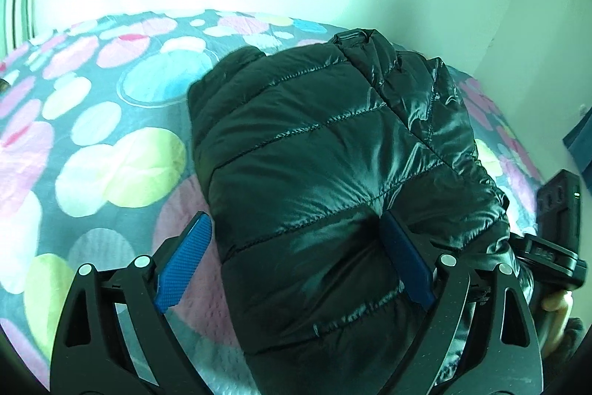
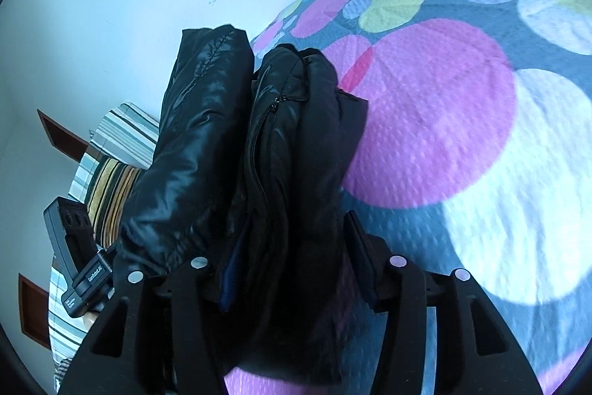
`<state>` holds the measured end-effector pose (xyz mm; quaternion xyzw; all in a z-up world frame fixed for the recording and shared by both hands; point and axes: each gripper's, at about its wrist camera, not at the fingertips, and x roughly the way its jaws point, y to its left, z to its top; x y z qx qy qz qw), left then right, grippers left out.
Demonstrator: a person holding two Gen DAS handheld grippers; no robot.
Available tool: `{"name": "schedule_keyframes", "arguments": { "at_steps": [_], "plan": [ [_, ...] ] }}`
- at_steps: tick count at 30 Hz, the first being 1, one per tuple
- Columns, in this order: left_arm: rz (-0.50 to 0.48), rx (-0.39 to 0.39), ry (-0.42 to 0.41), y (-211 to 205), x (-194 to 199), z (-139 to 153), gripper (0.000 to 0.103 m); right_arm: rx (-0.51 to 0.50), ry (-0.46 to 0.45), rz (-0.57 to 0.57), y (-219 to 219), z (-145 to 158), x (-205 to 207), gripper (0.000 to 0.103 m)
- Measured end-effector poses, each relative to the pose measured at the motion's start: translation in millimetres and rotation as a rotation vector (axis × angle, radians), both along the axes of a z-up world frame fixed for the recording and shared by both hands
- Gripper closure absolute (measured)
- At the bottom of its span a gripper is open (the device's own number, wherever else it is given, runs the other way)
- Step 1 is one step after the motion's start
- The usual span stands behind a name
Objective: Fold large clothes
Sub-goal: 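Open both grippers and lift them away from the folded jacket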
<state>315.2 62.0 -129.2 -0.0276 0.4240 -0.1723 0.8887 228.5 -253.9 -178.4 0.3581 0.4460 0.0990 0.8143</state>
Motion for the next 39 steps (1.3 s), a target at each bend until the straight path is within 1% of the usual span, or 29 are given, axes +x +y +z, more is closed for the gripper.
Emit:
{"name": "schedule_keyframes", "arguments": {
  "at_steps": [3, 6, 10, 12, 13, 15, 18, 19, 21, 23, 24, 28, 33, 39],
  "plan": [
    [0.038, 0.029, -0.011, -0.4, -13.0, 7.5, 0.011, -0.041, 0.003, -0.025, -0.8, 9.5, -12.4, 0.049],
    [0.077, 0.051, -0.024, 0.3, -31.4, 16.6, 0.011, -0.105, 0.001, -0.049, 1.4, 23.7, -25.7, 0.048],
    [0.105, 0.083, -0.056, -1.4, -60.3, 29.8, 0.011, -0.243, -0.008, -0.085, 11.1, 50.6, -45.0, 0.044],
    [0.12, 0.118, -0.073, -4.4, -77.5, 35.3, 0.011, -0.302, -0.029, -0.086, 18.8, 65.2, -55.3, 0.043],
    [0.125, 0.127, -0.079, -5.1, -84.0, 37.0, 0.011, -0.332, -0.042, -0.084, 23.7, 73.6, -61.7, 0.04],
    [0.134, 0.138, -0.09, -6.6, -98.1, 40.7, 0.011, -0.371, -0.053, -0.092, 28.7, 83.1, -71.9, 0.036],
    [0.148, 0.155, -0.104, -10.1, -122.6, 46.8, 0.01, -0.429, -0.068, -0.107, 38.1, 96.5, -86.1, 0.034],
    [0.156, 0.162, -0.11, -11.1, -129.8, 49.1, 0.01, -0.461, -0.071, -0.108, 42.6, 101.4, -91.6, 0.031],
    [0.17, 0.176, -0.126, -13.1, -144.1, 54.8, 0.009, -0.506, -0.083, -0.109, 49.4, 109.9, -101.1, 0.029],
    [0.184, 0.183, -0.143, -15.7, -155.1, 60.4, 0.006, -0.553, -0.097, -0.108, 56.8, 118.1, -109.0, 0.026],
    [0.191, 0.184, -0.154, -15.6, -160.4, 63.0, 0.006, -0.574, -0.102, -0.111, 60.2, 121.3, -111.0, 0.024],
    [0.214, 0.192, -0.18, -16.4, -175.7, 72.0, 0.006, -0.655, -0.134, -0.12, 72.6, 137.7, -125.6, 0.022],
    [0.243, 0.202, -0.207, -16.0, -190.8, 81.1, 0.006, -0.724, -0.172, -0.117, 84.5, 148.9, -138.2, 0.021],
    [0.271, 0.208, -0.236, -17.2, -205.8, 88.2, 0.005, -0.754, -0.194, -0.103, 92.5, 152.0, -148.9, 0.02]
  ]
}}
